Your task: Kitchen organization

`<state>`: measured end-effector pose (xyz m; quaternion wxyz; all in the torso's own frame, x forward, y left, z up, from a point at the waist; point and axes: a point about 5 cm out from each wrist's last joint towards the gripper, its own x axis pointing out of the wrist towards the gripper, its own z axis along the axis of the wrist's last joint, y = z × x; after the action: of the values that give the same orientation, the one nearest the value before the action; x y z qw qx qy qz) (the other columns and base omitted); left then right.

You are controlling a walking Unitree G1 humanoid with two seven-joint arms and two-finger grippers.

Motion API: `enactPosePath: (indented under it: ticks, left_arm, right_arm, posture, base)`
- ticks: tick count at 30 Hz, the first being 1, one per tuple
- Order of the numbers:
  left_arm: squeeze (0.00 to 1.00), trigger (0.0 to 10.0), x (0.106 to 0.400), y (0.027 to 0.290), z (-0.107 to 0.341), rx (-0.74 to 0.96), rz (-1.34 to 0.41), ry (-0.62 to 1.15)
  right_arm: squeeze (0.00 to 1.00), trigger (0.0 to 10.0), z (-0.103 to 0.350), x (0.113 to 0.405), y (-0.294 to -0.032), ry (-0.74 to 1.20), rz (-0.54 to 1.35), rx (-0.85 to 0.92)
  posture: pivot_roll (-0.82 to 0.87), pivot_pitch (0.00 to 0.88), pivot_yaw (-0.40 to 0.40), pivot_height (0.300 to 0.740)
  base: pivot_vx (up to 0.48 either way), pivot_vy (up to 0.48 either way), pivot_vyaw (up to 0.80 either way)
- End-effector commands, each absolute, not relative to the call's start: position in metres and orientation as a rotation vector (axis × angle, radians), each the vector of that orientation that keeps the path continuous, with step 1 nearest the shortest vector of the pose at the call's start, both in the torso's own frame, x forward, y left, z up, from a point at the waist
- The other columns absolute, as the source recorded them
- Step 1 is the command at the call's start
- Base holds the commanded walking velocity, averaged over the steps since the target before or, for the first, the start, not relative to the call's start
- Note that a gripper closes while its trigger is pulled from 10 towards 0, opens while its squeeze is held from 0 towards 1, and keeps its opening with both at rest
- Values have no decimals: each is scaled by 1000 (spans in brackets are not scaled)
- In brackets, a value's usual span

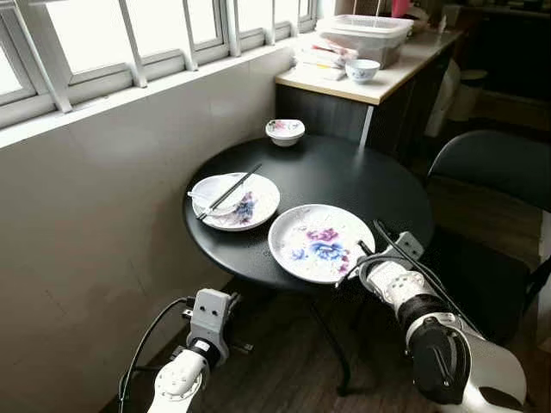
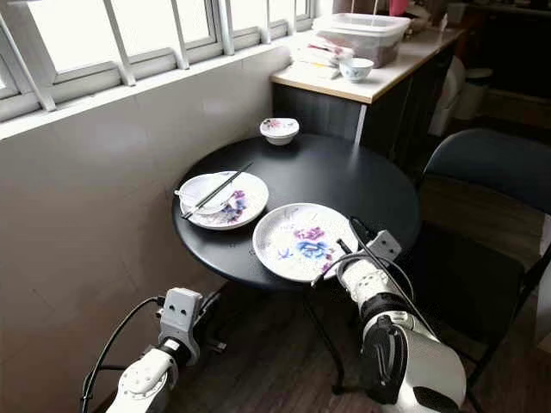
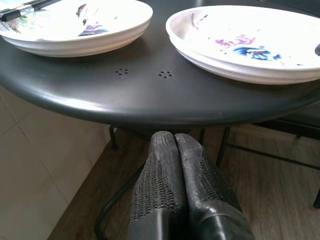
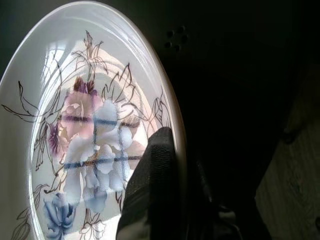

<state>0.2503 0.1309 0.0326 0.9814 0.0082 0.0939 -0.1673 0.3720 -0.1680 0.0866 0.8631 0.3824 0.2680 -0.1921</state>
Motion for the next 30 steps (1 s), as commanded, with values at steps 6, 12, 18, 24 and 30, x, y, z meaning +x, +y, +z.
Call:
enactPosePath:
  ticks: [6,12,18,24,30]
  left_arm:
    - [0,10000,251,131,33,8,-339,185]
    - [0,10000,251,131,34,5,-339,182]
    - [0,10000,252,131,34,5,-340,181]
    - [0,10000,253,132,35,8,-336,174]
    - [0,10000,253,138,40,0,-282,123]
  right_arm:
    - [0,0,108,382,-165,461,-416,737]
    - [0,0,160,392,-161,119,-321,575]
    - [0,0,216,384,-146,-258,-158,410]
    - [0,0,223,371,-112,-329,120,411]
    - [0,0,213,362,-105,-311,208,307]
  posture:
    - [-49,0,3,740]
    - [-51,0,3,740]
    - [-57,0,6,740]
    - [-58,0,8,740]
    - [-66,0,12,740]
  base:
    - [0,0,0]
    - [0,0,0]
    - [0,0,0]
    - [0,0,0]
    - [0,0,533]
